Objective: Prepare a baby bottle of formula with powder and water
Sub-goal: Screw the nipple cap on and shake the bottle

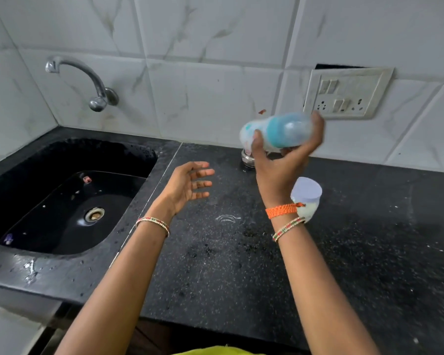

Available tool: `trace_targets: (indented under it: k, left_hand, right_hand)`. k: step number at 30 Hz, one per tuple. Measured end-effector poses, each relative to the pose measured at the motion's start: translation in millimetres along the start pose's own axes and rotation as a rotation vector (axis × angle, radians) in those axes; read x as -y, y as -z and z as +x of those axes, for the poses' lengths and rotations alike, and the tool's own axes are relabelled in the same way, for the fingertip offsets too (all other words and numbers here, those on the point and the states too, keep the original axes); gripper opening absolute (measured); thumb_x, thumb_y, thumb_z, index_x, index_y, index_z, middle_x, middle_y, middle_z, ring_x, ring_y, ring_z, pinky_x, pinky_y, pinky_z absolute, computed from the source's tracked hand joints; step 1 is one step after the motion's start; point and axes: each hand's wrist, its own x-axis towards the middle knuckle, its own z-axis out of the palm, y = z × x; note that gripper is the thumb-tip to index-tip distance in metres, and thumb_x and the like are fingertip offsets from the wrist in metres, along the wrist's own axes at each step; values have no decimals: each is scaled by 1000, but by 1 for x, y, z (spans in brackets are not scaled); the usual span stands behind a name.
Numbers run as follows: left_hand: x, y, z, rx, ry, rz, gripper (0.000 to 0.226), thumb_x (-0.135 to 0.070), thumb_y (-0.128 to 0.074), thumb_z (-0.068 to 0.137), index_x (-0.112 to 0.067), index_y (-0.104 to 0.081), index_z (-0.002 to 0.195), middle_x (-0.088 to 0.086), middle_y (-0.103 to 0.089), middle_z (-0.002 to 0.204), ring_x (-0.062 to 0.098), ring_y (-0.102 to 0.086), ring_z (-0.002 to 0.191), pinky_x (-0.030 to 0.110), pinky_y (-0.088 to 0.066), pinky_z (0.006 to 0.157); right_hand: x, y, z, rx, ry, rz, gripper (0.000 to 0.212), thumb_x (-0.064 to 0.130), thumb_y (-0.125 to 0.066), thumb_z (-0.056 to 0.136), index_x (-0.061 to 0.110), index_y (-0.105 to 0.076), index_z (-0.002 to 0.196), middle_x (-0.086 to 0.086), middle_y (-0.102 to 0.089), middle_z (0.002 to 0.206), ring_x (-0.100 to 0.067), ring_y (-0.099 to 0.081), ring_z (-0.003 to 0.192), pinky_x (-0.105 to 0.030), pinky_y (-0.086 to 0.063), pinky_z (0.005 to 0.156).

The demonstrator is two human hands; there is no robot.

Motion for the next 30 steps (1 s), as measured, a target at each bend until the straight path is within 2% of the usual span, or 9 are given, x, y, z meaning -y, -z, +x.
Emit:
trace_targets:
  k: [1, 4, 8, 12, 16, 19, 22, 26, 30]
  left_hand:
    - [-2, 0, 2, -10, 4, 2, 22, -24, -40, 92, -16, -57, 103, 1, -65, 96, 15, -60, 69, 28, -51, 58]
    - [1, 0, 2, -13, 30, 3, 22, -24, -40, 92, -16, -58, 103, 1, -65, 97, 15, -60, 69, 28, -51, 58]
    - [1, 0, 4, 20, 20, -5, 23, -25, -39, 92, -16, -57, 103, 0, -66, 94, 15, -60, 69, 29, -51, 59]
    - [1, -7, 8, 1, 70, -4, 23, -23, -40, 92, -15, -58, 104, 1, -65, 94, 16, -59, 69, 31, -50, 62]
    - [1, -5, 9, -9, 58, 5, 23, -23, -39, 94, -15, -58, 105, 1, -67, 94, 16, -60, 70, 29, -51, 57]
    - [8, -4, 7, -8, 108, 3, 22, -23, -38, 94, -16, -58, 100, 1, -66, 93, 17, -58, 71, 31, -50, 61]
    - [16, -9, 7, 29, 124, 10, 25, -28, -36, 94, -15, -57, 99, 3, -65, 96, 18, -58, 72, 32, -50, 63]
    - [26, -23, 1, 281, 287, 64, 48, -53, -34, 94, -16, -48, 122, 14, -58, 118, 31, -63, 96, 42, -56, 73]
    - [34, -38, -5, 465, 340, -114, 54, -61, -24, 93, -25, -37, 131, 18, -52, 127, 35, -63, 104, 45, -58, 77]
  right_hand:
    - [0, -1, 4, -32, -17, 17, 81, 9, -79, 73, -4, -30, 136, -9, -41, 135, 0, -45, 126, -19, -39, 106]
    - [-9, 2, 8, 343, -50, -182, 77, 21, -78, 74, 13, -37, 138, -7, -57, 129, -20, -60, 109, -36, -51, 92]
    - [-27, 7, 10, 17, -286, 84, 78, 17, -76, 78, 12, -28, 140, 9, -53, 120, 3, -63, 97, -33, -57, 83]
    - [-28, 6, -4, 606, -510, 73, 71, 31, -82, 68, 25, -43, 127, -3, -59, 113, -19, -65, 95, -52, -58, 75]
    - [-41, 16, 4, 152, -587, 113, 48, 17, -74, 81, 19, -39, 114, 1, -56, 106, -17, -64, 92, -46, -60, 61]
    - [-42, 21, 9, 452, -644, 200, 48, 13, -76, 78, 20, -45, 114, -1, -58, 102, -23, -63, 93, -40, -60, 58]
    - [-51, 26, 7, 228, -662, 186, 50, 15, -77, 77, 16, -44, 115, -4, -58, 107, -22, -62, 93, -48, -60, 68]
    - [-47, 14, -6, 388, -639, 102, 51, 24, -82, 69, 33, -46, 105, 11, -58, 97, -16, -63, 91, -47, -58, 78]
    - [-45, 7, -9, 330, -813, 248, 53, 25, -75, 79, 21, -39, 118, 6, -57, 97, -22, -67, 95, -48, -60, 71]
